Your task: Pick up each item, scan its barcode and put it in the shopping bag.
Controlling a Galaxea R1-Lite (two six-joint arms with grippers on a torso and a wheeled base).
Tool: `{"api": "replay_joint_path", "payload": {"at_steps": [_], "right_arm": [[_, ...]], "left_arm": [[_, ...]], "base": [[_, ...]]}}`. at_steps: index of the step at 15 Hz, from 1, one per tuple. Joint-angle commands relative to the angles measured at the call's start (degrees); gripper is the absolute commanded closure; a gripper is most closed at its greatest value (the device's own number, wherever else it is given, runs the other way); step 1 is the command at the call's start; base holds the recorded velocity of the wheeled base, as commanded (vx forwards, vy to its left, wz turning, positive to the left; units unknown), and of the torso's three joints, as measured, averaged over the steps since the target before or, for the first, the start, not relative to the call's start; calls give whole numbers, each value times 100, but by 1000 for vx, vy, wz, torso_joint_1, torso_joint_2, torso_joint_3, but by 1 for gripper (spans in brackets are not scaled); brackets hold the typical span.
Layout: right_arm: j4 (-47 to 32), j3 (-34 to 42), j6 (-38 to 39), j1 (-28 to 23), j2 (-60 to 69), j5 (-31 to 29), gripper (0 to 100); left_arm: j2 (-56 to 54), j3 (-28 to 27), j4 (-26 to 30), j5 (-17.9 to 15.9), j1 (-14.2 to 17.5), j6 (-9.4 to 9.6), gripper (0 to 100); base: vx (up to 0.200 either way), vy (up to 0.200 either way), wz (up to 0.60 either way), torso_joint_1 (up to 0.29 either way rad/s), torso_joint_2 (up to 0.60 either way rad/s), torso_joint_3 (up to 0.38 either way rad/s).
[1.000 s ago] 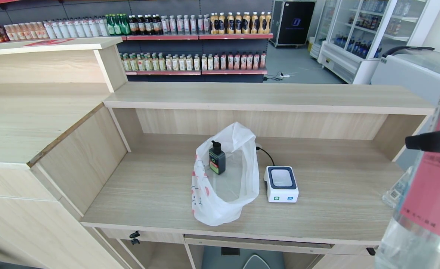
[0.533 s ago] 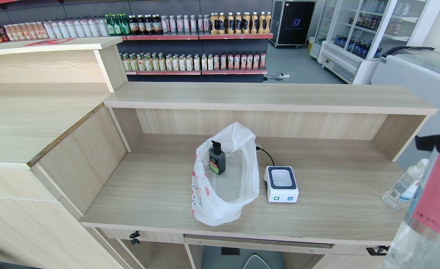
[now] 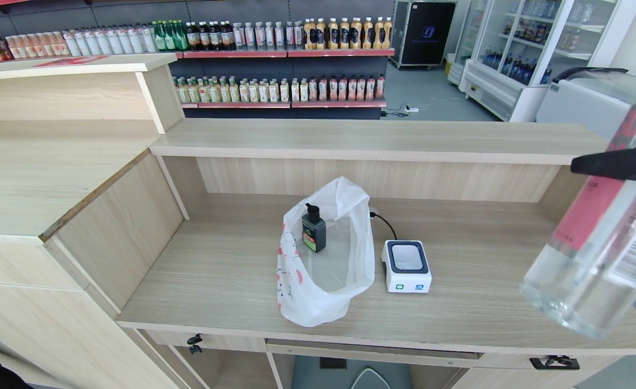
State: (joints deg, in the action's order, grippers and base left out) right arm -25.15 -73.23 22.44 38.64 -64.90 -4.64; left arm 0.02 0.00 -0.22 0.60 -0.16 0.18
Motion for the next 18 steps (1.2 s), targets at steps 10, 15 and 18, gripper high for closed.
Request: {"api": "replay_joint_path", "payload": {"at_steps": [10,15,18], "right_arm": [[2603,2129,-3202,-4963,-1235,-854,100],[4167,2137,-4037,-5236,-2105,87,100],[5143,2348,-4934,-5209,-2439,878,100]], "left_arm": [[-2,0,-4,2,-2,-1,0],[-2,0,-4,2,-2,-1,0],[-2,0,-4,2,-2,-1,0]], "base": [[0,0,0,0,0,0],[0,0,240,0,-1,1],[0,0,600,1,2,2]]}}
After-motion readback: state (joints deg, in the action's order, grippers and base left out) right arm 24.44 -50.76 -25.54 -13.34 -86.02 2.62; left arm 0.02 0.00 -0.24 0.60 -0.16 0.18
